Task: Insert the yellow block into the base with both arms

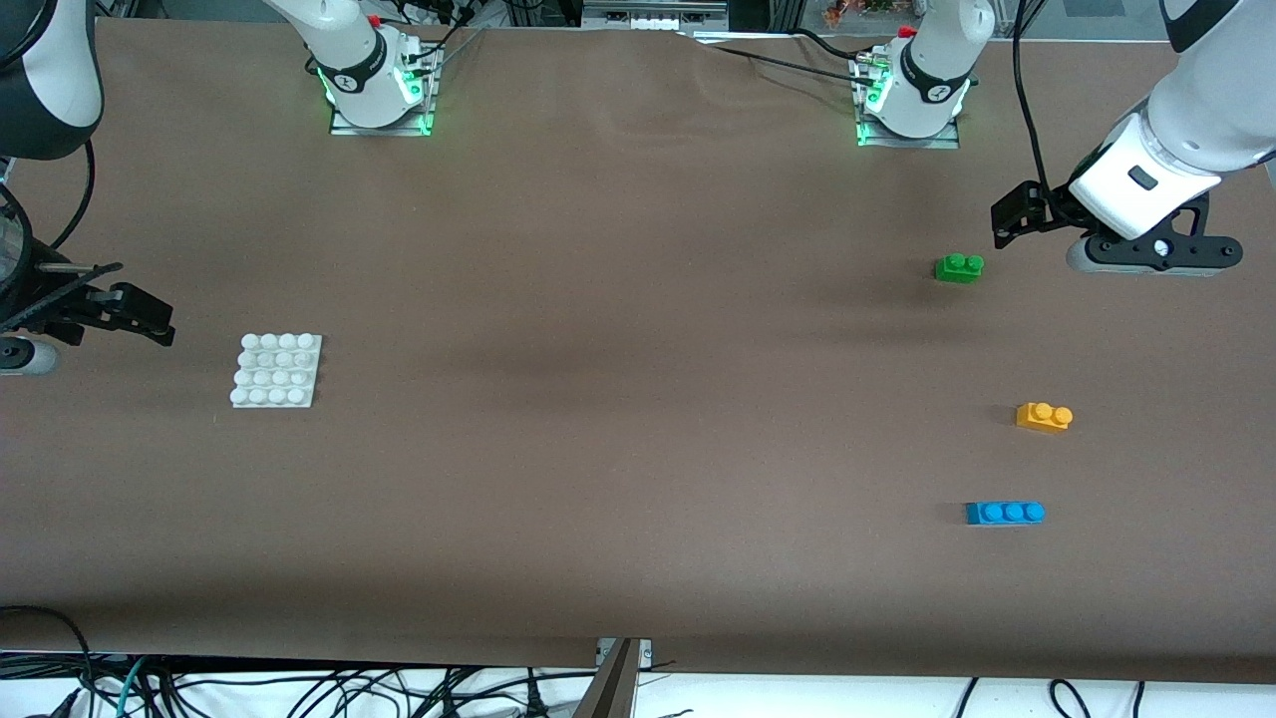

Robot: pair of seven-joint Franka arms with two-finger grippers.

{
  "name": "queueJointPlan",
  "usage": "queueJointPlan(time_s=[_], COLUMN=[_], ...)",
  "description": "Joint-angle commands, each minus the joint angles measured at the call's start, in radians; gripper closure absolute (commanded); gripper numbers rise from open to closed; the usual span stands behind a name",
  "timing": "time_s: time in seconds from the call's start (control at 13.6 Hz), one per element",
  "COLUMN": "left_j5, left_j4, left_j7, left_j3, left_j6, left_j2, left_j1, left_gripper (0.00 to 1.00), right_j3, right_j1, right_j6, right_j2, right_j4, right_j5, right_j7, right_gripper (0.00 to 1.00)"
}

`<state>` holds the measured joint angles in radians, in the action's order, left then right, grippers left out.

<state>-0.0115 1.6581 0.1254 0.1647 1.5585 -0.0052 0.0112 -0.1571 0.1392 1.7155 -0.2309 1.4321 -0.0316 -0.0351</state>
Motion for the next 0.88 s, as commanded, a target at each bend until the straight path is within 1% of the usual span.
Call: queueJointPlan(time_s=[0.0,0.44,0.74,0.81], left_j5=[0.019,0.019,0.019,0.019], left_j4=[-0.012,-0.011,-0.012,-0.012], left_j7=[-0.009,-0.009,-0.007,-0.007], left_j3=[-0.002,-0.002,-0.002,-0.002], left_j6=[-0.006,-0.006,-0.006,-0.006], left_j2=[0.002,0.002,0.002,0.002], left_j1=[-0.002,-0.002,-0.002,-0.003], left_gripper=[0.0,0.0,0.0,0.0], right_j3=[0.004,0.002,-0.002,-0.006], right_j1=[-0.001,-0.006,-0.015,-0.018], right_j6=[-0.005,-0.005,0.006,0.019], right_j2=[0.004,-0.004,-0.076,-0.105], right_j4=[0.002,0.002,0.004,0.004], right_j5=[-0.018,-0.016,-0.021,-0.039], right_j7=[0.017,0.015,0.026,0.027], right_gripper=[0.0,0.0,0.0,0.0])
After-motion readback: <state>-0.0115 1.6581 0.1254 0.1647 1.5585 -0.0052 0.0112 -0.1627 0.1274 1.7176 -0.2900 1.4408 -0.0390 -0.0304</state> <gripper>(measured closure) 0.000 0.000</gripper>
